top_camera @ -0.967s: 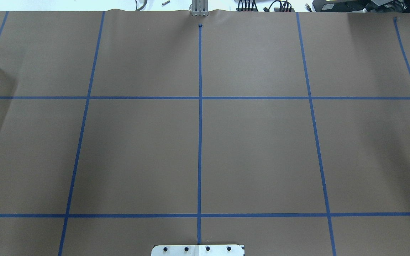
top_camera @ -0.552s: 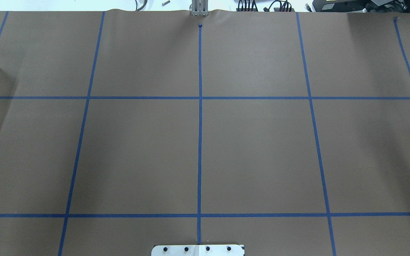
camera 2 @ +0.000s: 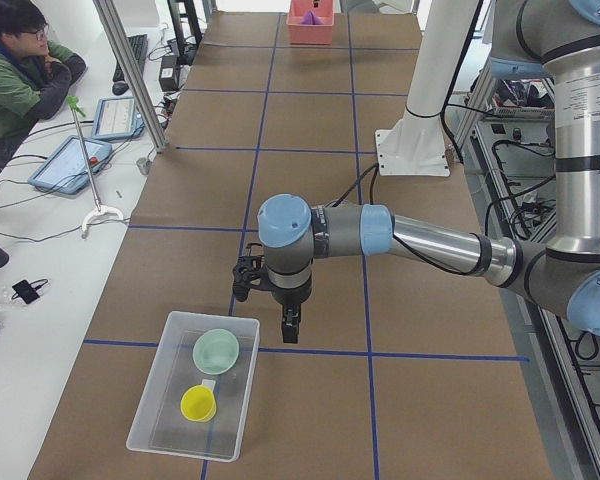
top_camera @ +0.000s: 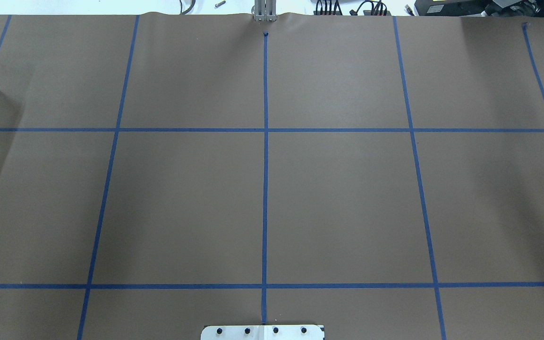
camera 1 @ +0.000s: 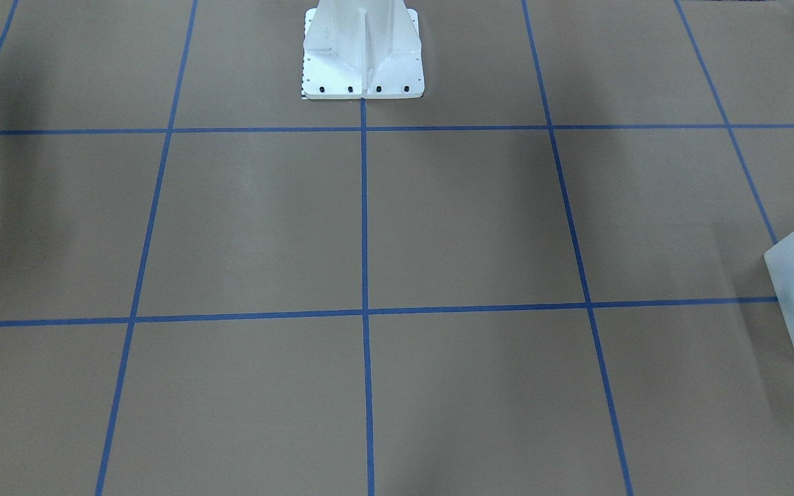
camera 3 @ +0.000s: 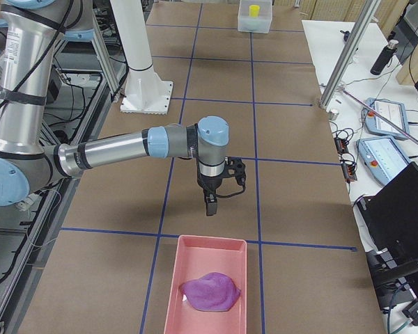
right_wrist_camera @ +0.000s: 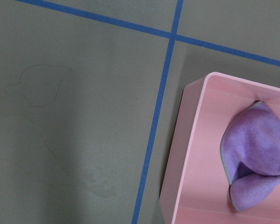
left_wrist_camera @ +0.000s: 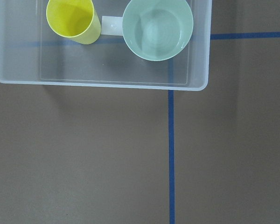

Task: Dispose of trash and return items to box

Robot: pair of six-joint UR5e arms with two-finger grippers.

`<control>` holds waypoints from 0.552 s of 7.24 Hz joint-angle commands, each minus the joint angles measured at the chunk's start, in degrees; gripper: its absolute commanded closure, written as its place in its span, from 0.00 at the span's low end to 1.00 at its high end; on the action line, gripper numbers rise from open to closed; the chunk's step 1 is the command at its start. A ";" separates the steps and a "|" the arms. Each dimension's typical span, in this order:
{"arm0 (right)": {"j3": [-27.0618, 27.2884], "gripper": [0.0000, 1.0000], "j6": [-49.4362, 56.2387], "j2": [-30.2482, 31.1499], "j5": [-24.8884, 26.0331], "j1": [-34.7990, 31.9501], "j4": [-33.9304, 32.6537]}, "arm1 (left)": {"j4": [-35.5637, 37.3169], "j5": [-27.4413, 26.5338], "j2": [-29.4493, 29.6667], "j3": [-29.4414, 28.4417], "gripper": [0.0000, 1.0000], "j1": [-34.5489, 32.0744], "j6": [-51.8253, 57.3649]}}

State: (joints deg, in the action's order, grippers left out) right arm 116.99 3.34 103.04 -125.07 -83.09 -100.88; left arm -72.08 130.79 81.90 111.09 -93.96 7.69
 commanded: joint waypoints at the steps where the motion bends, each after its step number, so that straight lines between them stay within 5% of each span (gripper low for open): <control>1: 0.08 0.00 0.00 -0.12 0.09 -0.14 0.07 | 0.01 -0.01 0.01 -0.08 0.01 0.00 -0.05; 4: 0.08 0.00 0.00 -0.21 0.09 -0.49 0.07 | 0.01 -0.01 -0.07 0.01 0.01 0.00 -0.05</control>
